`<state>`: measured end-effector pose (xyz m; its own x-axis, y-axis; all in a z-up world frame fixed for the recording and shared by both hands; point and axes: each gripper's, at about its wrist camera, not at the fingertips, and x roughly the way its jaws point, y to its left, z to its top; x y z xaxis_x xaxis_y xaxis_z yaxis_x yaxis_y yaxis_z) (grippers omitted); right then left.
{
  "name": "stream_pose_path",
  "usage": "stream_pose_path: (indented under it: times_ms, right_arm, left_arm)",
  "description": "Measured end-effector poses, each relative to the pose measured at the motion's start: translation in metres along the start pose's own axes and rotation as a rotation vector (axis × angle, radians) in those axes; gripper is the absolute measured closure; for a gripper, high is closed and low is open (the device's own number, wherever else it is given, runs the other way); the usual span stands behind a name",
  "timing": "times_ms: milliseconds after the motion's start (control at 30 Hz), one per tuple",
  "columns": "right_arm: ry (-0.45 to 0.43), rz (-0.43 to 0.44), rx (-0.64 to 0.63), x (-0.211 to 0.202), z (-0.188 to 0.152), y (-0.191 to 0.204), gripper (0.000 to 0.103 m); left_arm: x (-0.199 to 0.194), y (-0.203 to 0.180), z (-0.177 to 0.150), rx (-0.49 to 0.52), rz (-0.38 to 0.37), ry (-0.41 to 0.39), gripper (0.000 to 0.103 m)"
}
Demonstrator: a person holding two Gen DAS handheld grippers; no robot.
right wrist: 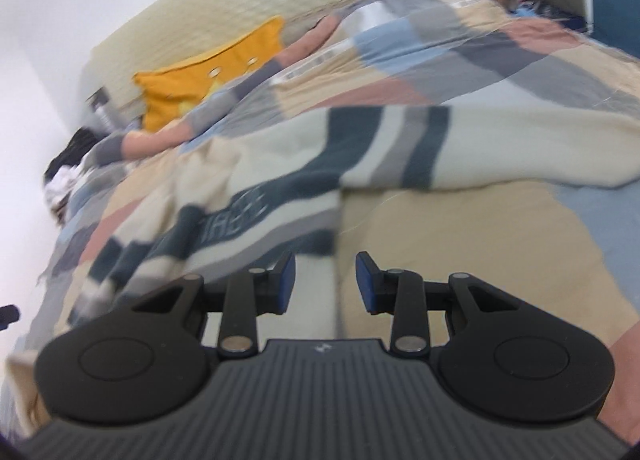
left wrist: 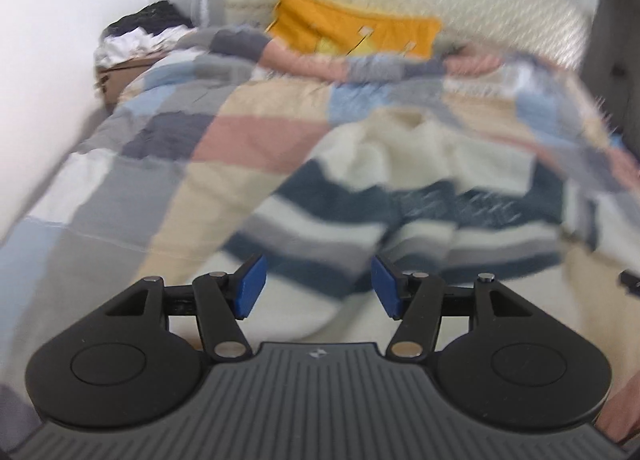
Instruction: Fold large clothes
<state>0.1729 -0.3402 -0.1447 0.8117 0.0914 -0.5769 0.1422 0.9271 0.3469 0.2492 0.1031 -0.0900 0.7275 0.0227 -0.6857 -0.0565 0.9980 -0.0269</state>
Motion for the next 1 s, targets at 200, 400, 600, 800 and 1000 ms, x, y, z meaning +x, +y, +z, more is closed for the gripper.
stream_pose_path:
  times_ms: [200,400,600,800,1000]
  right_arm:
    - [0.016,0.012,-0.006,0.007,-0.008,0.007,0.067]
    - [-0.028,-0.007,-0.027,0.003,-0.008,0.007,0.066]
    - [-0.021,0.002,-0.002,0.009,-0.005,0.003,0.066]
    - [-0.007,0.007,0.002,0.012,-0.006,0.003,0.066]
    - [0.017,-0.001,0.006,0.018,-0.008,0.003,0.066]
  left_arm:
    - [0.008,0.018,-0.012,0.152,0.158,0.071,0.039]
    - [0.016,0.026,-0.019,0.248,0.177,0.125,0.039]
    - [0.025,0.026,-0.025,0.346,0.168,0.187,0.039]
    - [0.040,0.033,-0.025,0.442,0.198,0.258,0.038]
    - [0.057,0.049,-0.036,0.483,0.185,0.376,0.038]
